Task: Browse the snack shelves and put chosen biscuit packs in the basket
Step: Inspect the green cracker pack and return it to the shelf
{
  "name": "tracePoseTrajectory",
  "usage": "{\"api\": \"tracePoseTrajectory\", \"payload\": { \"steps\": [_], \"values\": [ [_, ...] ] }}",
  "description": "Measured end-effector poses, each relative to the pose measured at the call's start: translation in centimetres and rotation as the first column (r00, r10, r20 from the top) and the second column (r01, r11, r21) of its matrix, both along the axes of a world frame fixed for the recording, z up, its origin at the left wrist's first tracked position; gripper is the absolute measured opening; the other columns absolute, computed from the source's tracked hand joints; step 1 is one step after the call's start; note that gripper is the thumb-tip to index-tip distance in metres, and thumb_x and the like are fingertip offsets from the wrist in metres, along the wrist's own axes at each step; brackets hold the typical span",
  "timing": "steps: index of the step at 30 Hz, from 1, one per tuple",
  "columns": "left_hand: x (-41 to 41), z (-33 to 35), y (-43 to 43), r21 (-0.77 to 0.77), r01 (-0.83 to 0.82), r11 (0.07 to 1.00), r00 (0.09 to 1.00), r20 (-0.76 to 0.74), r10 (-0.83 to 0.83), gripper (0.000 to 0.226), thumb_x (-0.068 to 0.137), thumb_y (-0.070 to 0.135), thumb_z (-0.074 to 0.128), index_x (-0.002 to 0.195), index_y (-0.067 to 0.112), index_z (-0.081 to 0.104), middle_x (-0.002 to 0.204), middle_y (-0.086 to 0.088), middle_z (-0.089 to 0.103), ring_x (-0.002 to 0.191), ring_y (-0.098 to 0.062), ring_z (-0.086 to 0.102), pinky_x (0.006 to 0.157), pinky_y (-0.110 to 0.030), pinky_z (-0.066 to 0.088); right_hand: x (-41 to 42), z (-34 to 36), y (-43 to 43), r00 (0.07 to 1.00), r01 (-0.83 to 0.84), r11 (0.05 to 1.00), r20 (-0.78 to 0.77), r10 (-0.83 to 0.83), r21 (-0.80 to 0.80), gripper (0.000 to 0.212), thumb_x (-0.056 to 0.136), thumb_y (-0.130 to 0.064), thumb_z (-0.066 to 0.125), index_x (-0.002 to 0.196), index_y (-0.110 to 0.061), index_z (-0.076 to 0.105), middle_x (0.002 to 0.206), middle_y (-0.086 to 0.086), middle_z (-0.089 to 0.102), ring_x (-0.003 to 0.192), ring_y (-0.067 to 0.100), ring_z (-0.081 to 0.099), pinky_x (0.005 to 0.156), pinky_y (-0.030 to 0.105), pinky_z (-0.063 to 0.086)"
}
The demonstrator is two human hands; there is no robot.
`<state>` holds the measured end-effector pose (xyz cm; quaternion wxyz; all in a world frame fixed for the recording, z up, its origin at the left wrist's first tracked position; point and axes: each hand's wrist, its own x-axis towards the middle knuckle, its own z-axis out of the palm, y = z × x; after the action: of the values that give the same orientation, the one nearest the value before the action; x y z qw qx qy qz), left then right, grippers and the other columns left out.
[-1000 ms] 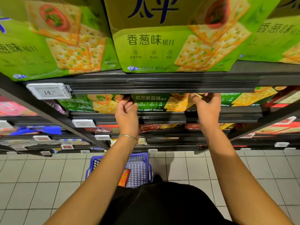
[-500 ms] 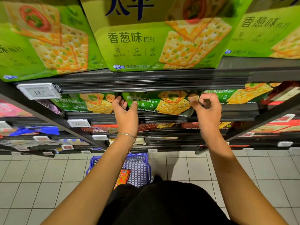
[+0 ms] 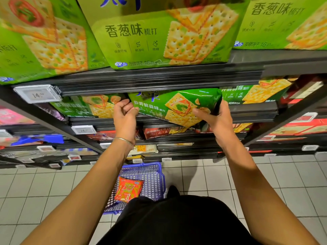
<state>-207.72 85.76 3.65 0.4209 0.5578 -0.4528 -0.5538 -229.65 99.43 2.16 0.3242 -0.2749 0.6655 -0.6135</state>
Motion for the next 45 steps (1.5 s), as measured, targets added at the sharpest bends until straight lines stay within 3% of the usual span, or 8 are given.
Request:
{"api": "tracePoseTrajectory", "payload": {
  "steps": [5,9,20,23,26,32,41,45],
  "values": [
    [0.7,0.4,0.1,-0.025,0.032,0.999,0.999,0.033,-0.031,0.034,0.097,0.004,0.062,0.131,0.005,0.058,0.118,-0.01,0.065,0.108,-0.019,0.06,0.1,-0.029,0.047,0.8,0.2,1.3,0.974,-0.017,0.998,0.225,0.03,-0.06,0.08,0.065,-0.04,0.089,0.136,-0.02,0.058,0.123,0.001,0.075,0.118,0.021,0.07,0.097,0.041,0.058],
    [1.4,0.2,0.5,-0.104,0.083,0.991,0.993,0.091,-0.073,0.024,0.098,0.003,0.061,0.12,-0.003,0.068,0.102,-0.004,0.067,0.092,-0.012,0.06,0.08,-0.019,0.05,1.4,-0.3,2.8,0.945,0.086,0.996,0.317,-0.077,-0.012,0.057,0.065,-0.041,0.088,0.117,-0.034,0.067,0.112,-0.006,0.078,0.11,0.018,0.073,0.092,0.043,0.057],
    [6.9,-2.1,5.4,0.042,0.214,0.976,0.976,-0.036,-0.213,0.046,0.101,0.033,0.063,0.133,0.0,0.059,0.113,-0.009,0.071,0.095,-0.008,0.07,0.084,-0.031,0.056,3.0,-0.8,8.7,0.877,-0.011,1.0,0.481,0.021,-0.023,0.075,0.076,-0.031,0.082,0.144,-0.011,0.056,0.129,0.017,0.071,0.118,0.037,0.069,0.105,0.064,0.05],
    [9.6,-2.1,8.4,0.202,0.338,0.919,0.927,-0.238,-0.289,0.058,0.096,0.054,0.056,0.136,0.012,0.062,0.128,-0.013,0.071,0.114,-0.03,0.07,0.089,-0.047,0.06,4.5,0.7,10.1,0.894,-0.085,0.996,0.443,0.072,0.009,0.084,0.069,-0.037,0.089,0.143,-0.016,0.057,0.127,0.014,0.073,0.116,0.035,0.071,0.1,0.06,0.054],
    [12.1,-1.9,11.8,0.239,0.335,0.911,0.903,-0.359,-0.238,0.05,0.1,0.053,0.045,0.133,0.021,0.065,0.126,-0.006,0.073,0.113,-0.025,0.072,0.079,-0.036,0.062,6.4,2.2,12.0,0.917,-0.181,0.982,0.371,0.146,0.06,0.09,0.058,-0.05,0.096,0.136,-0.022,0.063,0.122,0.009,0.076,0.112,0.03,0.073,0.094,0.051,0.059],
    [16.7,-3.0,19.5,0.281,0.225,0.933,0.915,-0.39,-0.103,0.055,0.103,0.061,0.04,0.134,0.025,0.067,0.132,-0.011,0.07,0.118,-0.03,0.069,0.083,-0.043,0.062,10.5,4.2,17.9,0.864,-0.319,0.947,0.423,0.272,0.041,0.046,0.094,-0.054,0.063,0.127,-0.024,0.073,0.126,0.006,0.075,0.118,0.024,0.071,0.092,0.038,0.062],
    [20.1,-4.8,29.0,0.404,0.363,0.84,0.825,-0.559,-0.088,0.077,0.093,0.081,0.04,0.142,0.025,0.061,0.143,-0.013,0.062,0.13,-0.035,0.061,0.096,-0.055,0.056,13.2,7.4,26.3,0.954,-0.27,0.953,0.17,0.246,0.136,0.087,0.082,-0.078,0.051,0.153,-0.027,0.051,0.154,-0.004,0.054,0.145,0.017,0.047,0.124,0.05,0.031],
    [20.1,-4.8,31.8,0.437,0.428,0.791,0.796,-0.597,-0.101,0.071,0.089,0.078,0.047,0.131,0.025,0.071,0.136,-0.014,0.067,0.12,-0.035,0.067,0.084,-0.051,0.06,12.2,8.5,28.7,0.952,-0.276,0.954,0.167,0.256,0.115,0.065,0.094,-0.064,0.051,0.145,-0.024,0.059,0.142,-0.001,0.066,0.135,0.02,0.058,0.12,0.051,0.039]
  ]
}}
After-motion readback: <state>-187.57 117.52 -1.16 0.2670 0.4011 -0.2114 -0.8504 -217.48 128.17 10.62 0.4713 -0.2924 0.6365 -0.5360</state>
